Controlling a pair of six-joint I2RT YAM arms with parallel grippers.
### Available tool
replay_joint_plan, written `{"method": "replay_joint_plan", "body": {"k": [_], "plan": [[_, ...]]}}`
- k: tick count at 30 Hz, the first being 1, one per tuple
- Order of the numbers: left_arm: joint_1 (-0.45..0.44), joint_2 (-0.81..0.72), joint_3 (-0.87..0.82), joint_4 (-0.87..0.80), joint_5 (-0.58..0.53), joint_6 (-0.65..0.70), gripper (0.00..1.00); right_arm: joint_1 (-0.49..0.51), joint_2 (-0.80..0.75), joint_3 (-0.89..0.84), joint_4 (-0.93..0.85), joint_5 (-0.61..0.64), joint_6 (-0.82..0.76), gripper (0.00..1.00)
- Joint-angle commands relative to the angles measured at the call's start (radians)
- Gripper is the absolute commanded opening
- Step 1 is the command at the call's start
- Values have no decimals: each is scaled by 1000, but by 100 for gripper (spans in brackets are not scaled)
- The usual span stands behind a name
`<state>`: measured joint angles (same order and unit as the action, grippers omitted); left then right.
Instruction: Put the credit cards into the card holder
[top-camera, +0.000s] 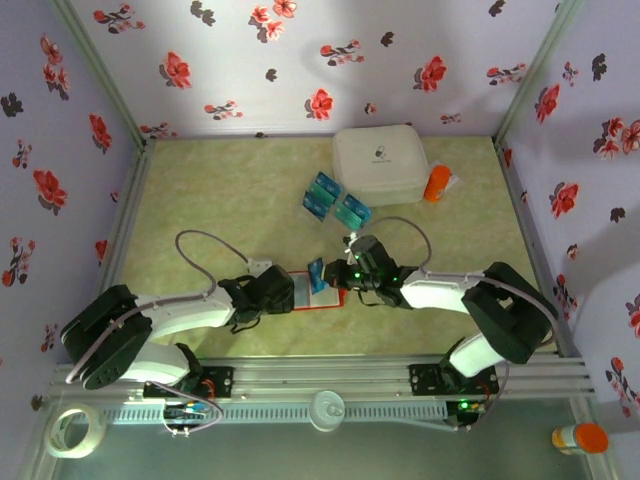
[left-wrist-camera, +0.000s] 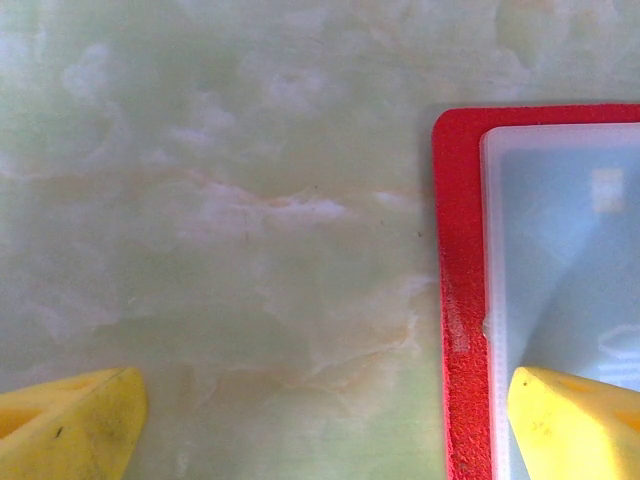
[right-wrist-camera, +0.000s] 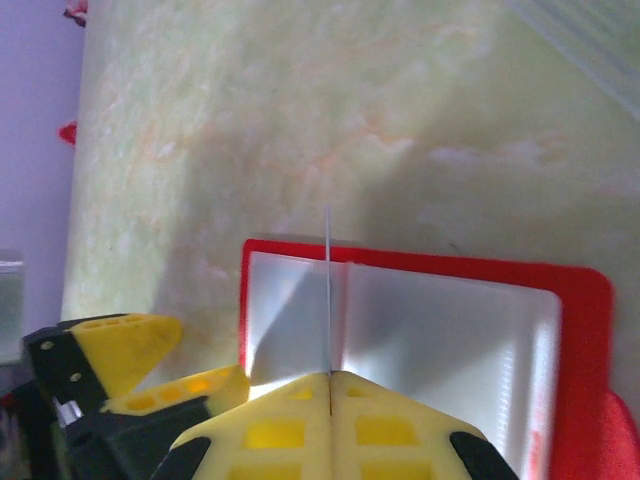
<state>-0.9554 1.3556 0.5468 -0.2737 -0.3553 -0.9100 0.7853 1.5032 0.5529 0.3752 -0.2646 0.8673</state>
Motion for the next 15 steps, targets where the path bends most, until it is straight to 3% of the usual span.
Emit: {"method": "replay_joint_plan", "body": {"k": [1,15], "plan": [[-5,23,-33,3,26,-19,93,-1,-29,-46,125,55,34,0],[-9,20,-34,1,26,-23,93,18,31,-121,336,69,84,0]]}}
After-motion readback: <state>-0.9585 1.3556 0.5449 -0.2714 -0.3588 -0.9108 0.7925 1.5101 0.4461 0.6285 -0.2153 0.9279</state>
